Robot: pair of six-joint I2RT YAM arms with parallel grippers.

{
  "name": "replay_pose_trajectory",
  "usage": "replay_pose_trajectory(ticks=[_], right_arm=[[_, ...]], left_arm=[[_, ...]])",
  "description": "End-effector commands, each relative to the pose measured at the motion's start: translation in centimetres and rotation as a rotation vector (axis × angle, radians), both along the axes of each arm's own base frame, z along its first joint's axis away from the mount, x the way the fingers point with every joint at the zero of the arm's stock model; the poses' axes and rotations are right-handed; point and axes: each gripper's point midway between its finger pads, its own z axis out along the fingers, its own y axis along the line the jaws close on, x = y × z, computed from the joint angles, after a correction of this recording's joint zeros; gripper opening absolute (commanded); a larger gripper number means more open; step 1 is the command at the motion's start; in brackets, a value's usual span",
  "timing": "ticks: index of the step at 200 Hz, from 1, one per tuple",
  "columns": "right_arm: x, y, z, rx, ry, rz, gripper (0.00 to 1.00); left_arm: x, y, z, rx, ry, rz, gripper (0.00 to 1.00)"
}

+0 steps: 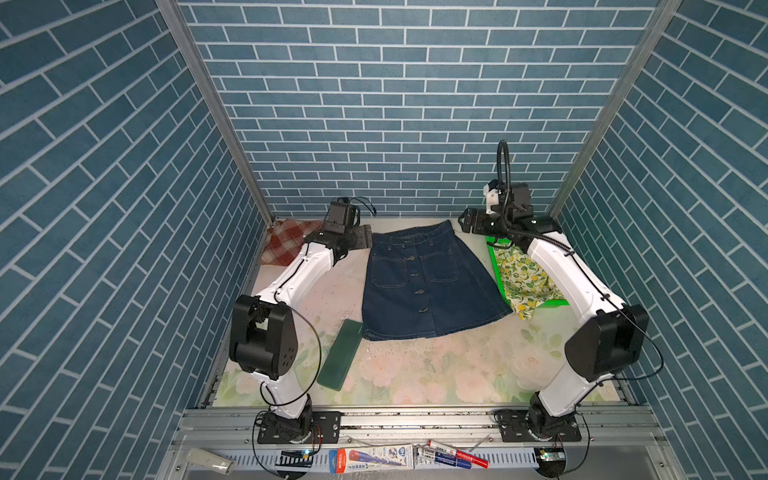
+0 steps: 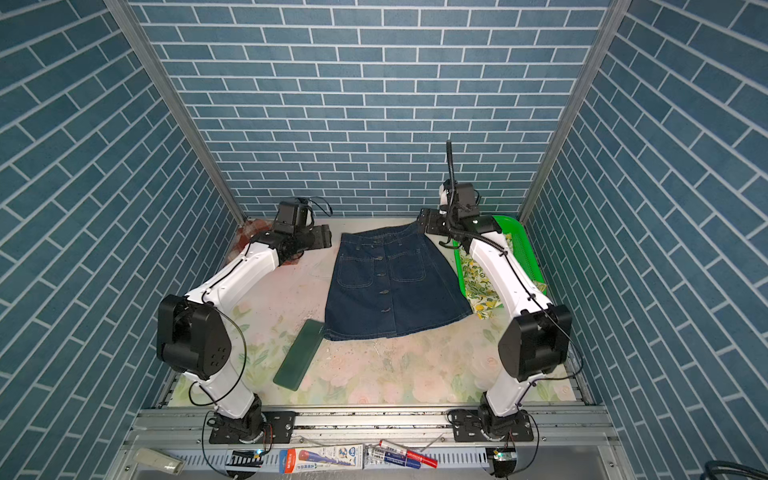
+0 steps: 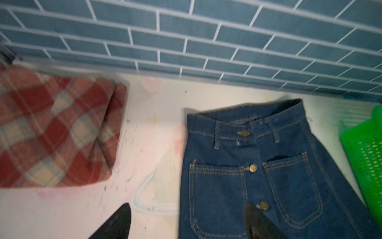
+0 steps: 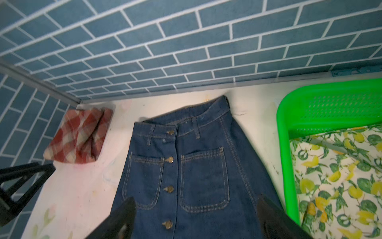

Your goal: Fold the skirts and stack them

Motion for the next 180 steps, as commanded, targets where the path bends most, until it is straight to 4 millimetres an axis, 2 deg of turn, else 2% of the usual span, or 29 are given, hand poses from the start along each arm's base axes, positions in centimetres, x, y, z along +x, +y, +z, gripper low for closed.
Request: replay_pose_trajectory(ticks=[1,46,75,100,143,180], right_arm=[[-2.6,-0.6,-4.5,-0.121,0.063,-0.011,0.88],[-8.3,0.8,-10.3,-0.143,0.181,0.037,0.82],[-10.3,1.7,-13.6,-0.107,0.244,0.048,0.79],[-11.5,2.3,-15.3,-0.110,0.275,0.063,0.76],[-12.5,2.7,-17.3,-0.138,0.303,0.074,0.75],[-11.2,2.6,-18.6,-0.177,0.300,0.044,0.75]], left_arm=[[-4.2,0.1,-4.8,0.047,0.169,-0.005,0.84],[-9.9,-1.3,-8.6,0.088,0.297,-0.067,0.80],[-11.8,-1.9,-10.5,0.080,0.322,-0.092,0.78],[-11.6,-2.3,-11.8,0.072,0.327,-0.111,0.77],[-9.7,-3.8,-13.8,0.048,0.347,-0.124,0.75],[-8.6,-4.6,-14.9,0.035,0.359,-0.124,0.57]])
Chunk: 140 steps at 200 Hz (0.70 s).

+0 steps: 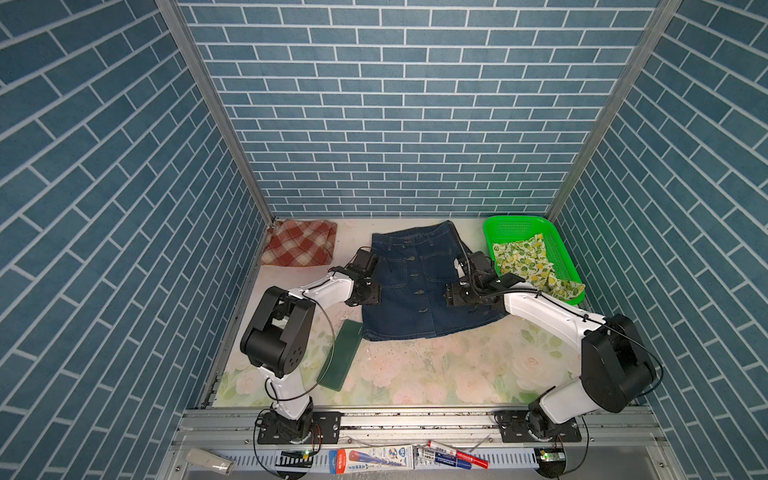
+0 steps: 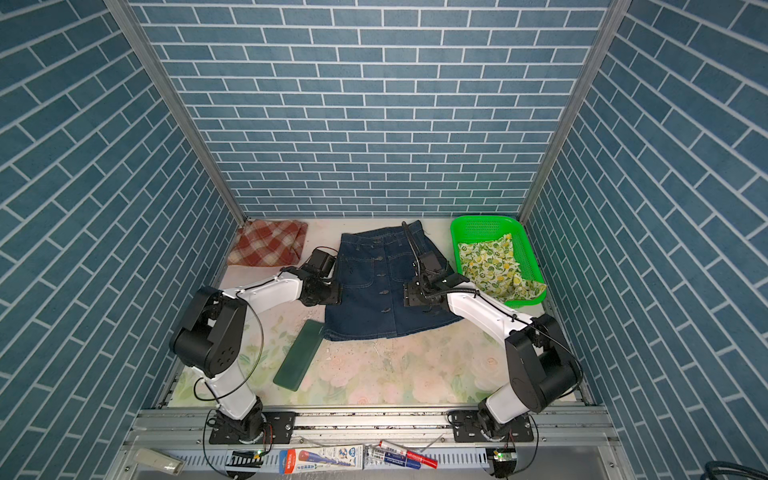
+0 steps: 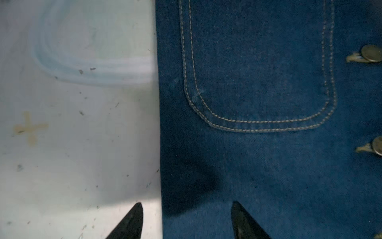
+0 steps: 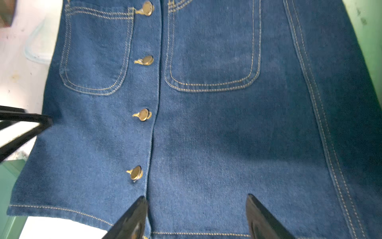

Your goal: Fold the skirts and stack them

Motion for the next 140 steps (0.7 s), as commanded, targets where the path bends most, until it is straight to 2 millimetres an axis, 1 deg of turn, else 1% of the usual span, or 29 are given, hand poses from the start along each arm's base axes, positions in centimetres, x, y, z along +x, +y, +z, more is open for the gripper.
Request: replay_pose_trajectory(ticks=[1,18,32,41,67,99,117,140], right_arm=[[0.6,-0.3,-1.8,-0.035,0.015,-0.047,0.75],[1.7,0.1,-2.5,-0.047,0.016,-0.054,0.75],[2.7,0.7,-3.0,-0.039,0.015,-0.056,0.75],[3.4,1.3,-3.4,-0.025,0.019,-0.056,0.75],[5.0,2.5,-4.8,-0.020,0.038,-0.043,0.74],[6.5,3.2,-6.4,-0.024,0.059,-0.026,0.73],[7.0,3.7,-6.8,-0.016,0.062,-0.007,0.73],[7.8,4.6,-7.3,-0.026,0.072,0.029,0.73]], left_arm=[[1.4,-0.8,0.5,-0.032,-0.026,0.001,0.56],[1.5,-1.0,0.3,-0.036,-0.021,-0.005,0.39],[1.6,-1.0,0.1,-0.033,-0.016,-0.006,0.29],[1.7,-1.1,0.1,-0.035,-0.017,-0.009,0.19],[1.8,-1.1,0.5,-0.041,-0.025,-0.008,0.00],[1.8,-1.0,1.1,-0.057,-0.037,0.004,0.00],[1.9,-0.8,1.3,-0.076,-0.037,0.027,0.00],[1.8,-1.1,1.8,-0.118,-0.046,0.047,0.00]])
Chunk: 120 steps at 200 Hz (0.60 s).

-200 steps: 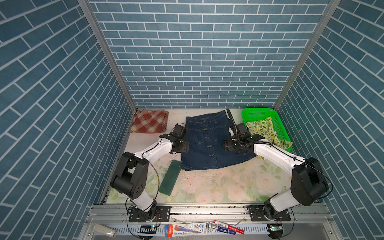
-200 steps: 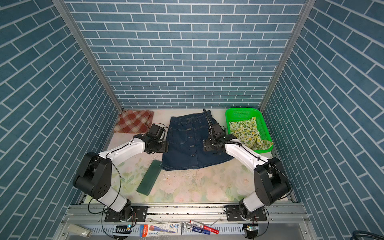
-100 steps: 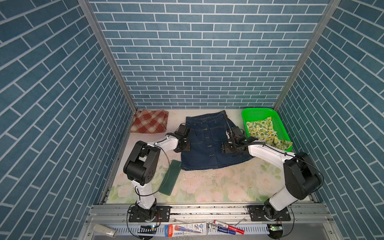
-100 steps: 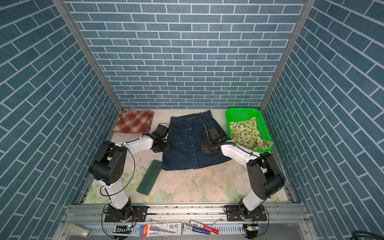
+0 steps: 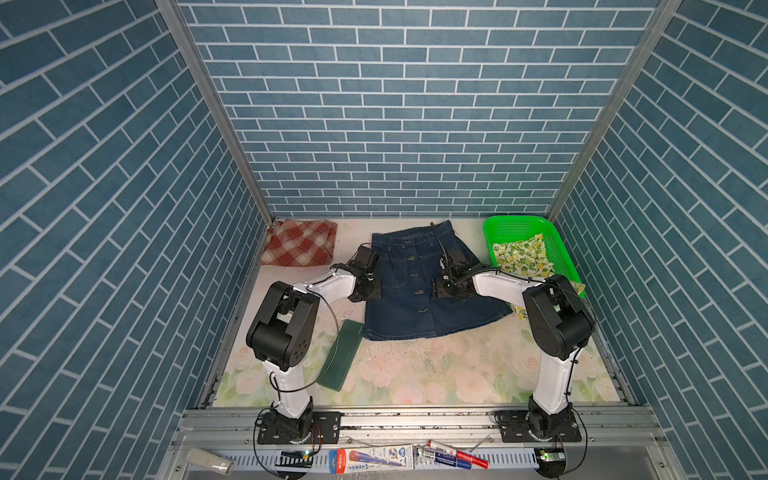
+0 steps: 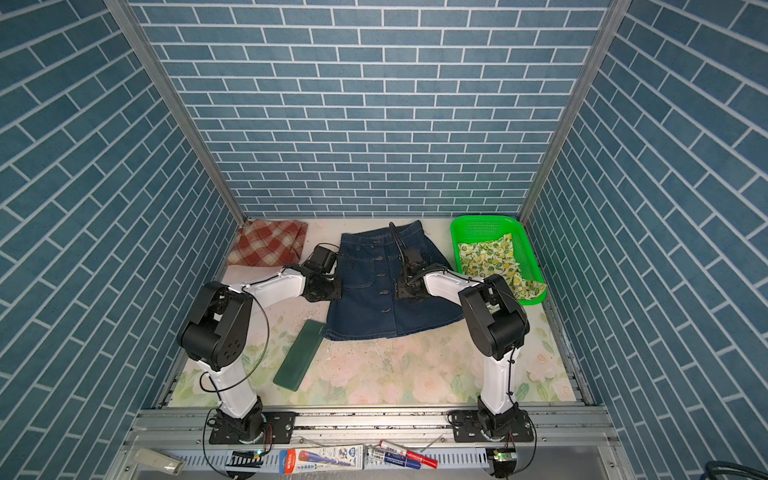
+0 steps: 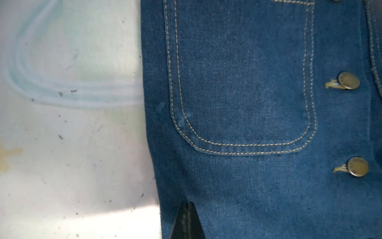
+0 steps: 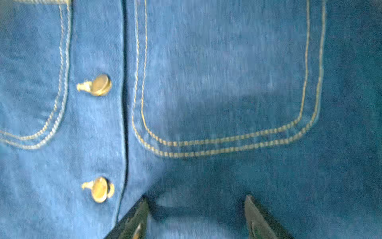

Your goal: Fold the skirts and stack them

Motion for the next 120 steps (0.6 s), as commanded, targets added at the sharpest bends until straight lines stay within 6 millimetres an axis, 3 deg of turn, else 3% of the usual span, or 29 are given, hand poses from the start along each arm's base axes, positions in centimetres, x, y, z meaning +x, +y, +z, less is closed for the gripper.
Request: replay_pose_trajectory(ticks=[1,78,87,91,120], right_arm=[[1.5,1.4,0.0,0.013,-0.004,0.041,0.73],[4.7,4.8,-1.5,0.080,0.014,0.113,0.72],[5.1,5.1,-1.0,0.090,0.006,0.117,0.72],[5.0,5.1,-2.4,0.081,0.029,0.119,0.72],[5.6,5.5,-2.5,0.073,0.023,0.131,0.72]], left_arm=[[0.3,-0.2,1.3,-0.058,-0.028,0.032,0.00],[-2.3,-0.1,1.5,-0.128,-0.015,0.059,0.00],[-2.7,-0.2,1.4,-0.137,-0.012,0.060,0.00],[-2.8,-0.3,1.4,-0.138,-0.013,0.059,0.00],[-4.1,-0.8,1.4,-0.140,-0.004,0.049,0.00]])
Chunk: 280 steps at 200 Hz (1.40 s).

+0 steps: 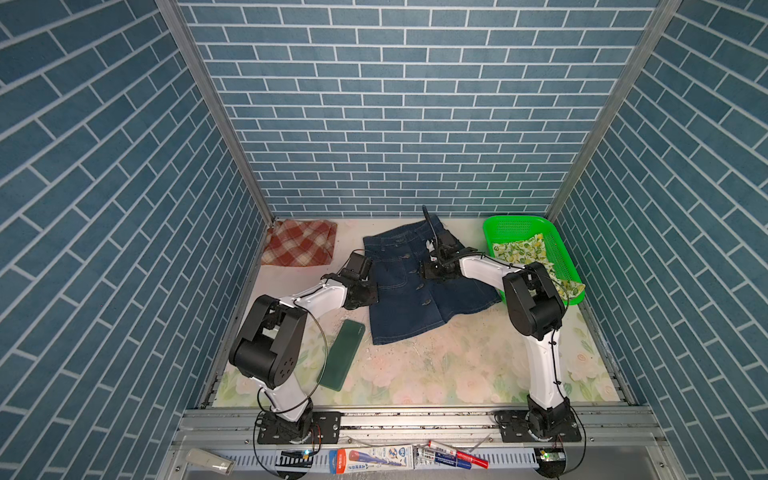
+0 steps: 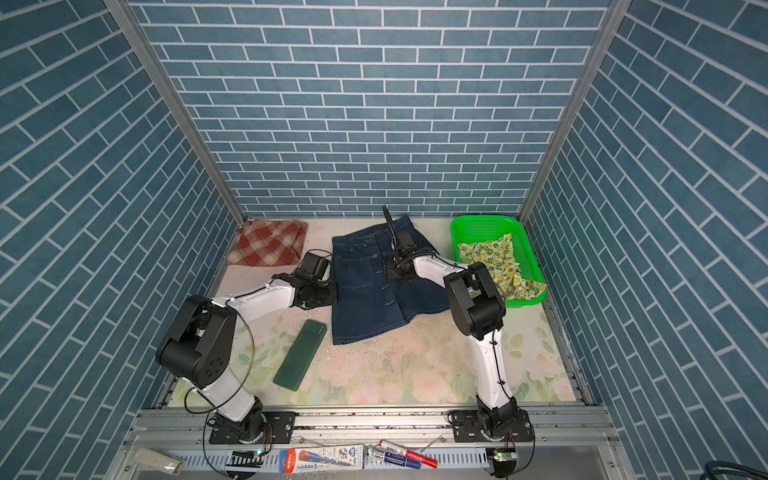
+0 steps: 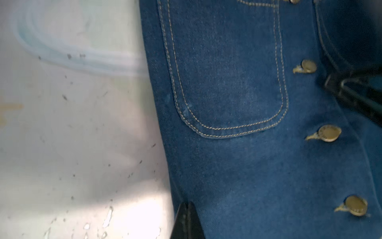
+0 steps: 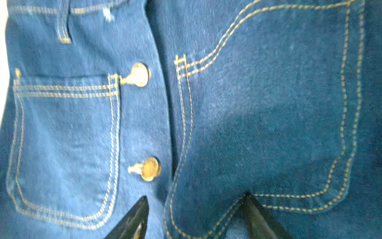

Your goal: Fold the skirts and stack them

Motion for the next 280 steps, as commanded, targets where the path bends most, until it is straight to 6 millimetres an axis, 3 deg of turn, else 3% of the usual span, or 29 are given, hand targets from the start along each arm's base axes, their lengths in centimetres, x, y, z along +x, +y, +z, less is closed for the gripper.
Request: replay_pose_trajectory(ticks=[1,58,63,90,112,134,139,167,180,202,227,280], right_arm=[[-0.9,0.1,-2.9,-0.032,0.071,0.044,0.72],[-0.9,-0.9,-1.2,-0.079,0.029,0.077,0.74],[-0.8,-0.9,0.5,-0.067,-0.001,0.078,0.75],[-1.3,-2.1,2.6,-0.068,-0.030,0.072,0.76],[-1.6,-3.7,4.1,-0.084,-0.057,0.049,0.78],[-2.2,-5.4,5.0,-0.114,-0.064,0.031,0.79],[-2.3,-5.9,5.1,-0.128,-0.063,0.027,0.79],[-3.2,-9.4,5.3,-0.220,-0.060,-0.007,0.80],[-3.3,-10.9,5.3,-0.232,-0.050,-0.016,0.81],[-2.9,-12.6,5.6,-0.259,-0.053,-0.016,0.80],[-1.7,-12.6,5.2,-0.276,-0.048,0.029,0.80],[2.9,-12.4,4.3,-0.299,-0.060,0.051,0.79]], left_arm=[[-1.2,-0.7,0.4,-0.021,0.009,-0.009,0.00],[-3.7,0.4,1.3,0.006,0.004,0.017,0.00],[-3.8,0.6,1.4,0.012,0.001,0.019,0.00],[-4.4,2.2,2.1,0.063,-0.014,0.065,0.00],[-4.2,3.9,1.8,0.055,-0.020,0.135,0.00],[-3.4,3.7,1.5,0.029,-0.007,0.136,0.00],[-3.2,3.4,1.5,0.019,-0.007,0.130,0.05],[-2.2,2.5,2.1,-0.017,-0.029,0.125,0.55],[-1.8,2.5,2.6,-0.008,-0.047,0.123,0.65],[-0.8,2.9,4.0,0.036,-0.082,0.110,0.73],[0.4,3.2,5.5,0.081,-0.114,0.104,0.76],[2.3,4.0,4.9,0.199,-0.087,0.101,0.76]])
